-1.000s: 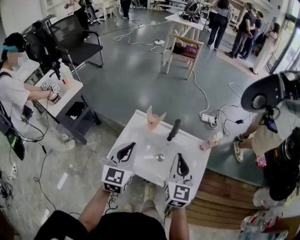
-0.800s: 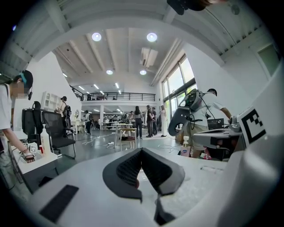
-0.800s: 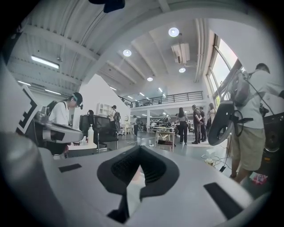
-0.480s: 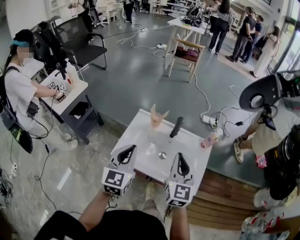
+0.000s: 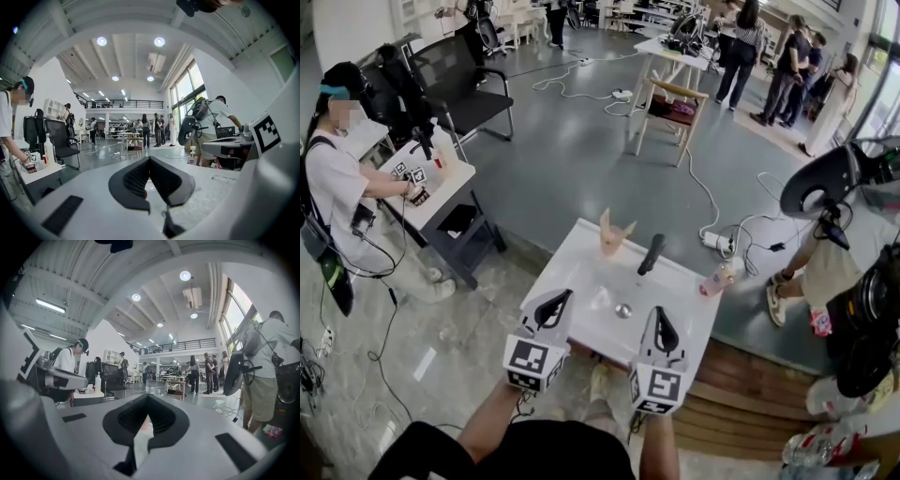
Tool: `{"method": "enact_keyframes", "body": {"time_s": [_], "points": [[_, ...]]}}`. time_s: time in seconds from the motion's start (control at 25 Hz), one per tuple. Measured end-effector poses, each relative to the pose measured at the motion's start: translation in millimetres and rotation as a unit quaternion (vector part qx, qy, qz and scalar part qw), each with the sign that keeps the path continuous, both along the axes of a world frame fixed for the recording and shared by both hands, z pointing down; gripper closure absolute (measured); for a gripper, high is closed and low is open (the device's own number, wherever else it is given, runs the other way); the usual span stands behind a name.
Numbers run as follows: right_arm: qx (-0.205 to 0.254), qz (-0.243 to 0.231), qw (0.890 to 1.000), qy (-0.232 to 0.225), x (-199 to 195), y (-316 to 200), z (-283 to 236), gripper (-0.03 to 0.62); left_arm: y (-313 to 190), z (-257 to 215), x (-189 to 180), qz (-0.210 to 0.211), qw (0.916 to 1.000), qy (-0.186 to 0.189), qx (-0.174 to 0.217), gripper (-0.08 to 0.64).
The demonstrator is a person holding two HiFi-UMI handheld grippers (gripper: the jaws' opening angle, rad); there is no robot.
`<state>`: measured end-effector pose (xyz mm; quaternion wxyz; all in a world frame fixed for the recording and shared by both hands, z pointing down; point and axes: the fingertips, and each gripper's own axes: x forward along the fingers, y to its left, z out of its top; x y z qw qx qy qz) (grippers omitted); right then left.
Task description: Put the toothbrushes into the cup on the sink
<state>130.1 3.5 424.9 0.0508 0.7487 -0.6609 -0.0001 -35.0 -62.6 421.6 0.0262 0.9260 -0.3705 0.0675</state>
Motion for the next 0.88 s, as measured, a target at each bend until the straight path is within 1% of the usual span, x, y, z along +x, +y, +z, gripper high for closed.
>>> {"method": "enact_keyframes", "body": {"time_s": [0.24,0.72,0.88], "points": [[-0.003,0.002,1.0,-0.004,4.0,3.4,2.7,0.594,3.9,-0.8,3.5,0.0,1.0,0.0,-0.007,0.557],[-0.006,0.0,1.0,-0.004,0.7,-0.1,4.1,0.594,-0.6,-1.5,1.1,0.0,1.0,0.001,-0.001,0.557],[-0.003,0.0,1.0,-0.001,-1.5,-0.5,2.2,0.594,0.5,-1.2,-1.1,-0.001,1.0,0.0,-0.005,0.557]]}}
